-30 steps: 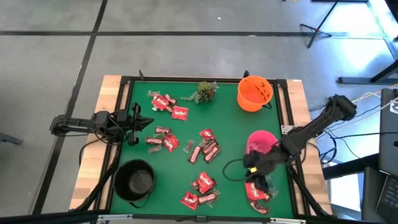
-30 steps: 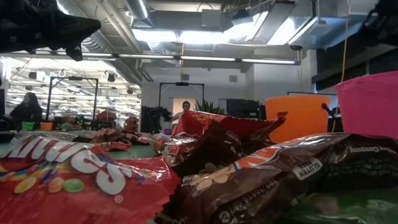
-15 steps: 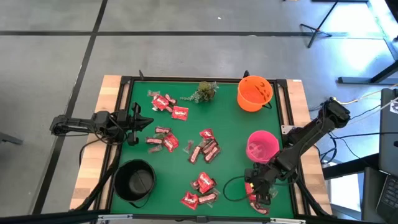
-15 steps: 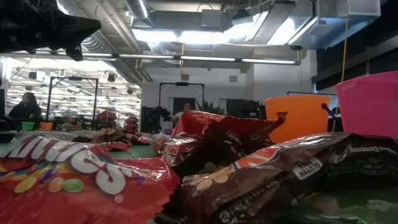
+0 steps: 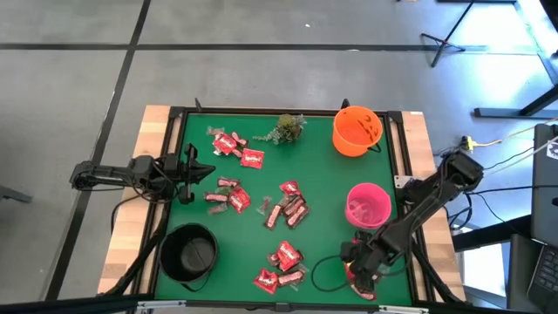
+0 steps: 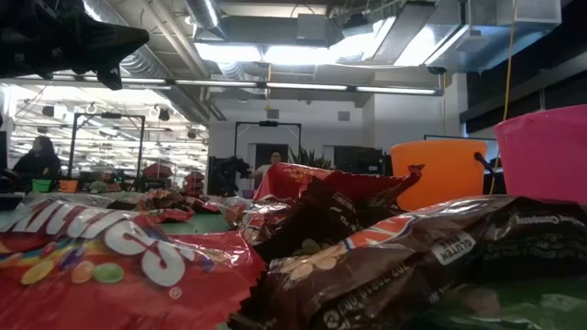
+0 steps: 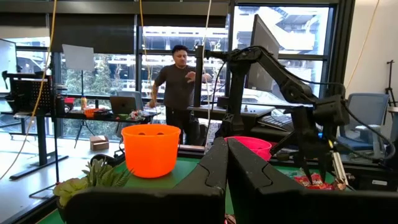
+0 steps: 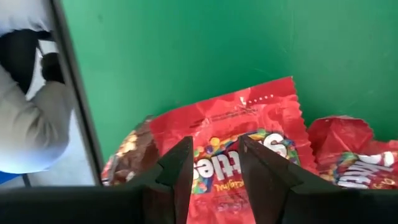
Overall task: Sort candy
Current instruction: Put the red candy into the orange bucket
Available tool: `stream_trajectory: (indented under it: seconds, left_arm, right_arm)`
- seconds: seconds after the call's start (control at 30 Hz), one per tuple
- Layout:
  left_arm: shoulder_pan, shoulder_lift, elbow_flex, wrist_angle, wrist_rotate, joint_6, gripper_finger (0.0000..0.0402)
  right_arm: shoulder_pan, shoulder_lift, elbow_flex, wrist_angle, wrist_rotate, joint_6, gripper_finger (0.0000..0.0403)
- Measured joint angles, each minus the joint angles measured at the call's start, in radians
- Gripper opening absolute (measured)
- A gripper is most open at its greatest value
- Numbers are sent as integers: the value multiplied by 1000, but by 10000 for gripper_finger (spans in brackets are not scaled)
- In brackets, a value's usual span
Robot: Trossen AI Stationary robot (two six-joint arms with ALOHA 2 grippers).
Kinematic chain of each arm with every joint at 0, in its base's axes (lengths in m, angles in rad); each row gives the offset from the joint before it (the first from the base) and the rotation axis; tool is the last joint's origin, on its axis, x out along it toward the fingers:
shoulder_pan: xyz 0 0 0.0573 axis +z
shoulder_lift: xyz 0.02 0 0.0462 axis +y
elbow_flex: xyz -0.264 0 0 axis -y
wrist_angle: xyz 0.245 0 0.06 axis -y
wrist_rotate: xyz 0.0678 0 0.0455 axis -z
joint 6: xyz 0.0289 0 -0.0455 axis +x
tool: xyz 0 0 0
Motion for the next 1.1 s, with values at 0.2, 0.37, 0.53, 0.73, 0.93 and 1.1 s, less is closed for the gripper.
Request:
stream_trajectory:
  seconds: [0.2, 0.37, 0.53, 0.73, 0.93, 1.1]
  left_arm:
    - [0, 0, 0, 0, 0, 0, 0]
    - [0, 0, 0, 0, 0, 0, 0]
    - [0, 0, 0, 0, 0, 0, 0]
    - [0, 0, 0, 0, 0, 0, 0]
    - [0, 0, 0, 0, 0, 0, 0]
    - [0, 0, 0, 0, 0, 0, 0]
  right_arm:
    - [0, 48, 0, -5, 0, 1, 127]
    - [-1, 81, 5, -4, -10, 1, 126]
    - [-1, 84, 5, -4, -11, 1, 126]
    - [-1, 70, 15, -19, -22, 2, 126]
    - [-1, 66, 125, -153, -27, -30, 126]
    - [-1, 65, 231, -310, 30, -66, 127]
